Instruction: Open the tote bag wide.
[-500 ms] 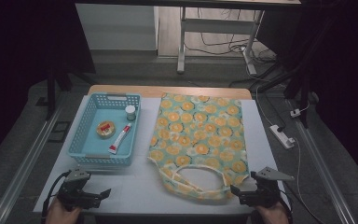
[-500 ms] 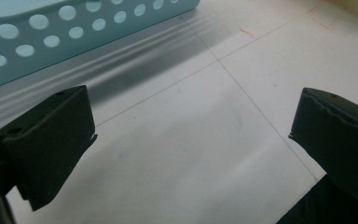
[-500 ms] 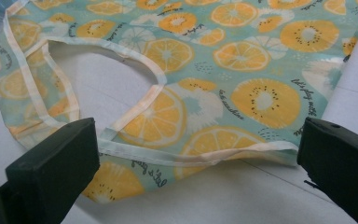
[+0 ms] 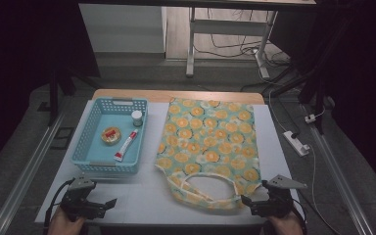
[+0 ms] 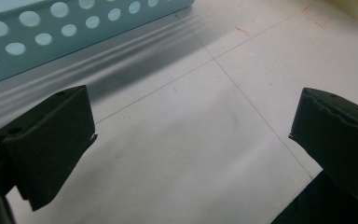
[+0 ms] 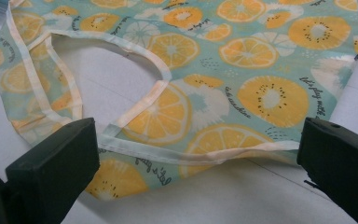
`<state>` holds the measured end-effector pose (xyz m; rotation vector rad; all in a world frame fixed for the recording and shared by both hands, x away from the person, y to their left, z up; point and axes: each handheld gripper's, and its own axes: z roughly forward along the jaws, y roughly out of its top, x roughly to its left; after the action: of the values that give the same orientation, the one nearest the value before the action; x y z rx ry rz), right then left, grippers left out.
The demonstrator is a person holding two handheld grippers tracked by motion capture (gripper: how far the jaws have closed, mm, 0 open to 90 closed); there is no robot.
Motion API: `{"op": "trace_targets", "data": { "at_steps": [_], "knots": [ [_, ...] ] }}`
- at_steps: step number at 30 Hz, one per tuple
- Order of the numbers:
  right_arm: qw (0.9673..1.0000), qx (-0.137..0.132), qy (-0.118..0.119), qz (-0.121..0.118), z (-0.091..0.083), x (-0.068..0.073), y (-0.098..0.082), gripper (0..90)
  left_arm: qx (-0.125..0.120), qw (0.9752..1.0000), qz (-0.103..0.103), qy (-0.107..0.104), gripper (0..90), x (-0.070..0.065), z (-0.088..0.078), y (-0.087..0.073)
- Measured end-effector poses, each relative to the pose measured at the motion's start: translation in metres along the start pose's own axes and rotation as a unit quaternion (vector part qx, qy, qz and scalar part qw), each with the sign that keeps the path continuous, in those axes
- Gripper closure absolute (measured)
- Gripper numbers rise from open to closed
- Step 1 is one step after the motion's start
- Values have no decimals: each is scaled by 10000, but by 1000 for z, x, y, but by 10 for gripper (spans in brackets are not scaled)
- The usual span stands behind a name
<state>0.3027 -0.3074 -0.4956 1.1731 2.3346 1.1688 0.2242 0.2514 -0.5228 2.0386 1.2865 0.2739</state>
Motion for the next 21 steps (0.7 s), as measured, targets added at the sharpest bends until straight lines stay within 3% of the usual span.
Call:
{"op": "trace_targets", "data": {
  "at_steps": [12, 21],
  "knots": [
    [9999, 84, 41, -44, 1, 1, 1, 0, -24, 10000, -39, 67, 0, 0, -1, 0],
    [9998, 20, 36, -206, 0, 3, 2, 0, -54, 10000, -35, 55, 0, 0, -1, -1]
  ]
}}
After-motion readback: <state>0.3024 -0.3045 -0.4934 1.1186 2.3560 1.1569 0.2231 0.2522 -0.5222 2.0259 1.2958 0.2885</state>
